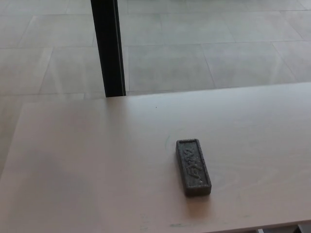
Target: The robot uses its right hand to hold the eraser kept in the middle of the desk and use it to wipe the desk by swiping its surface twice
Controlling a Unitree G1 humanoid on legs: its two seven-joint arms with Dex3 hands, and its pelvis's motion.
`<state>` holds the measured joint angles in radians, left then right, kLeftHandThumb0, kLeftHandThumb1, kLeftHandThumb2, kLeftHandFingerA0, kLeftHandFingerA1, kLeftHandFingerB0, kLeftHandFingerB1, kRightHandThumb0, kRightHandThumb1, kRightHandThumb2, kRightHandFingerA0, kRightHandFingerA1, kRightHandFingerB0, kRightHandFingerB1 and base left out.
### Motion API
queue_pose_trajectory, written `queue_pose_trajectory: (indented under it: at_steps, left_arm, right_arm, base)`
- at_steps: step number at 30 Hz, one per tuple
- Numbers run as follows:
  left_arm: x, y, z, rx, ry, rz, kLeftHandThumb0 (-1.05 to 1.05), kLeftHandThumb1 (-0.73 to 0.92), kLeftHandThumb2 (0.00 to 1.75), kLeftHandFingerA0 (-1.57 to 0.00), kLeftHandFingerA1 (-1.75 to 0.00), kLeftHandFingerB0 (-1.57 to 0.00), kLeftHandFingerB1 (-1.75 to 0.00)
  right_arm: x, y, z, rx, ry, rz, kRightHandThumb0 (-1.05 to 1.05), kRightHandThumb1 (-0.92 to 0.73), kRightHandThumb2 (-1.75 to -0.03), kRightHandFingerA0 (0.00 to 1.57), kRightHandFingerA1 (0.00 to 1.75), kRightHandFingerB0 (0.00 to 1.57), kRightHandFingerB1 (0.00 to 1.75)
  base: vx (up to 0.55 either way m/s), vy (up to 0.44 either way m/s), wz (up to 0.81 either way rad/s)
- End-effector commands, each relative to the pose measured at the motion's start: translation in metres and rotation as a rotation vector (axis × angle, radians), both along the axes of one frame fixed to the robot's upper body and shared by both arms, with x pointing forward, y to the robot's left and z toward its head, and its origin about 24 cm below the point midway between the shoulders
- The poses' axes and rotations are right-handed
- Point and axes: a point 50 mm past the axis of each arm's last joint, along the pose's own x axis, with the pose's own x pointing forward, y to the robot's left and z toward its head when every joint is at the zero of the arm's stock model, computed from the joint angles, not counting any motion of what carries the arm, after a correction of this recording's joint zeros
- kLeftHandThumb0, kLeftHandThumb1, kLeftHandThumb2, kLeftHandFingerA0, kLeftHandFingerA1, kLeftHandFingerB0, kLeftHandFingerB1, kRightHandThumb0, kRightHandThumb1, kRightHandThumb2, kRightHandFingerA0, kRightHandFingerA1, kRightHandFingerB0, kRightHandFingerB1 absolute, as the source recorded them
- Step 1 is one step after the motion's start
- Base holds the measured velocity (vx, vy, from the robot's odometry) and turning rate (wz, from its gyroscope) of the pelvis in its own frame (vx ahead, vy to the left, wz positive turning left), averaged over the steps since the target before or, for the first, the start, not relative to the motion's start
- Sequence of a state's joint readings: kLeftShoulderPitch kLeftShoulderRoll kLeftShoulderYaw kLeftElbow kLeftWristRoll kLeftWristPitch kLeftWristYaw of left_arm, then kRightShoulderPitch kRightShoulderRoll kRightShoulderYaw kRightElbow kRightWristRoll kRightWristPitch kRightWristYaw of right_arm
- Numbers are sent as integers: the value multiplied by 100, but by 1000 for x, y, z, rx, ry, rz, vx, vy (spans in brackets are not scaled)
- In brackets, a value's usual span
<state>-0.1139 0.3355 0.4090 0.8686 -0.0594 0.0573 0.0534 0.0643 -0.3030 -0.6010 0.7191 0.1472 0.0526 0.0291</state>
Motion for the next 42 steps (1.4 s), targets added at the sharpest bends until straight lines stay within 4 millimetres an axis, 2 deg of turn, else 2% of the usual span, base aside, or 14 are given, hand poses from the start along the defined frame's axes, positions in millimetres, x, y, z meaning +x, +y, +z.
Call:
queue_pose_trajectory:
  at_steps: [1,8,13,18,19,21,24,25,30,31,32,38,40,42]
  left_arm:
    - [-1,35,26,-78,-126,327,-57,62,75,-44,-102,-40,-76]
    - [0,34,27,-88,-128,334,-57,65,75,-46,-97,-42,-77]
    - [0,34,27,-87,-118,342,-60,63,76,-47,-97,-43,-77]
    - [0,34,27,-101,-127,343,-59,65,76,-44,-93,-40,-77]
    - [0,34,27,-101,-128,345,-59,65,76,-45,-95,-41,-76]
    - [0,34,27,-92,-121,335,-59,65,75,-46,-106,-40,-78]
    - [2,33,28,-101,-134,331,-59,67,75,-47,-98,-39,-76]
    - [3,34,29,-109,-133,333,-59,68,75,-45,-98,-38,-76]
    - [3,34,29,-81,-111,313,-60,67,75,-47,-104,-40,-76]
    - [2,34,29,-76,-112,310,-62,68,76,-49,-98,-42,-76]
    - [3,34,29,-80,-111,315,-62,68,75,-48,-96,-40,-74]
    - [3,34,28,-92,-118,317,-61,71,75,-46,-96,-37,-75]
    - [4,33,28,-100,-123,331,-61,69,74,-43,-107,-35,-79]
    - [3,32,27,-116,-125,337,-61,70,76,-44,-99,-36,-76]
  right_arm:
    - [8,-57,67,58,-435,-381,-54,-77,-63,56,56,32,47]
    - [37,-81,128,13,-632,-536,-40,-53,-102,50,77,1,52]
    - [67,-92,183,1,-780,-666,-52,-77,-62,37,94,0,61]
    - [101,-79,231,-63,-873,-559,-44,-52,-100,52,81,0,53]
    - [107,-76,237,-67,-908,-541,-54,-75,-62,46,82,8,58]
    - [117,-68,247,-101,-925,-467,-56,-77,-63,38,71,6,55]
    - [151,-29,273,-247,-979,-171,-50,-70,-99,47,66,15,51]
    - [157,-19,276,-249,-985,-168,-39,-87,-66,75,59,39,43]
    - [195,39,275,-260,-1000,160,-12,-61,-89,101,154,90,95]
    - [202,57,272,-239,-1001,218,-13,-54,-107,126,135,93,106]
    - [205,67,269,-243,-997,252,-5,-57,-106,96,170,84,139]
    - [221,142,231,-175,-912,536,-10,-45,-130,102,175,85,155]
    - [223,169,219,-136,-887,587,-12,-44,-121,133,148,106,130]
    - [222,182,212,-157,-844,624,-9,-42,-131,104,175,87,154]
  base:
    - [0,0,0]
    - [0,0,0]
    - [0,0,0]
    - [0,0,0]
    - [0,0,0]
    - [0,0,0]
    - [0,0,0]
    - [0,0,0]
    - [0,0,0]
    - [0,0,0]
    - [0,0,0]
    - [0,0,0]
    - [0,0,0]
    - [0,0,0]
